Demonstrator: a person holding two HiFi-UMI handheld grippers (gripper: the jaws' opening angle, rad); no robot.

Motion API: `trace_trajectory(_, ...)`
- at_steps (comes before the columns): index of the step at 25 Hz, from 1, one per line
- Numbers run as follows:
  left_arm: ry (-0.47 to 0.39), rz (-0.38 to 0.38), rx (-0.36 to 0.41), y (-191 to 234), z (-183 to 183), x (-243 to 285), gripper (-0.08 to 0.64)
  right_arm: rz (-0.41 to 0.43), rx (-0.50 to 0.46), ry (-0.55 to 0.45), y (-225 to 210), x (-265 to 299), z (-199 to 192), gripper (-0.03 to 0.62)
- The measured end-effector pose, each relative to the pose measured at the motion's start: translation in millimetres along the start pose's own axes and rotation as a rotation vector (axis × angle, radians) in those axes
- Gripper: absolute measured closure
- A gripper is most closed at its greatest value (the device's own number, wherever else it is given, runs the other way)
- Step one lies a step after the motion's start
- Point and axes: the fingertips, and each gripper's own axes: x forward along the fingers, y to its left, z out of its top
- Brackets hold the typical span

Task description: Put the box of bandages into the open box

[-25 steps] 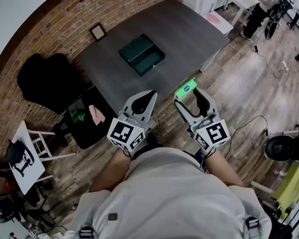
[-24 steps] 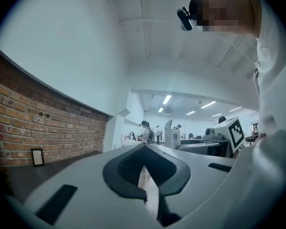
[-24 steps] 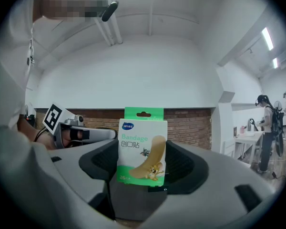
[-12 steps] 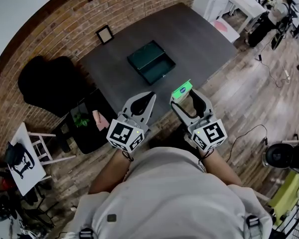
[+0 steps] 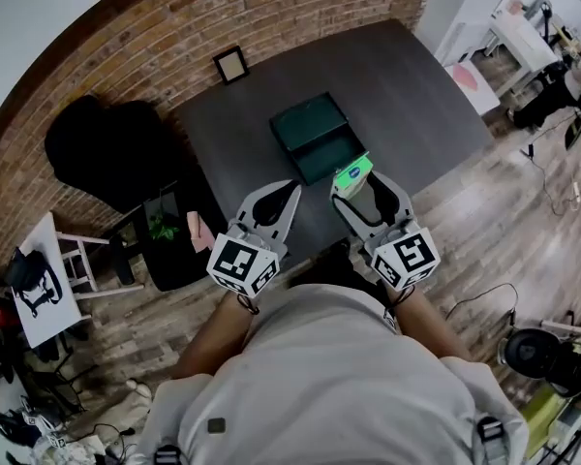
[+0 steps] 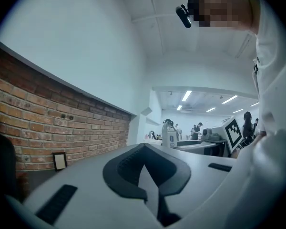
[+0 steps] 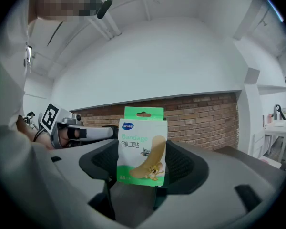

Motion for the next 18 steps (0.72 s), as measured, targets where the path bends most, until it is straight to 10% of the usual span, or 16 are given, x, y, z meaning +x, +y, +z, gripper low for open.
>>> trace_trajectory(18,0.127,0.285,-0.079,94.5,-69.4,125.9,0.545,0.295,-0.055,0.204,-146.3,125.1,-61.7,0.295)
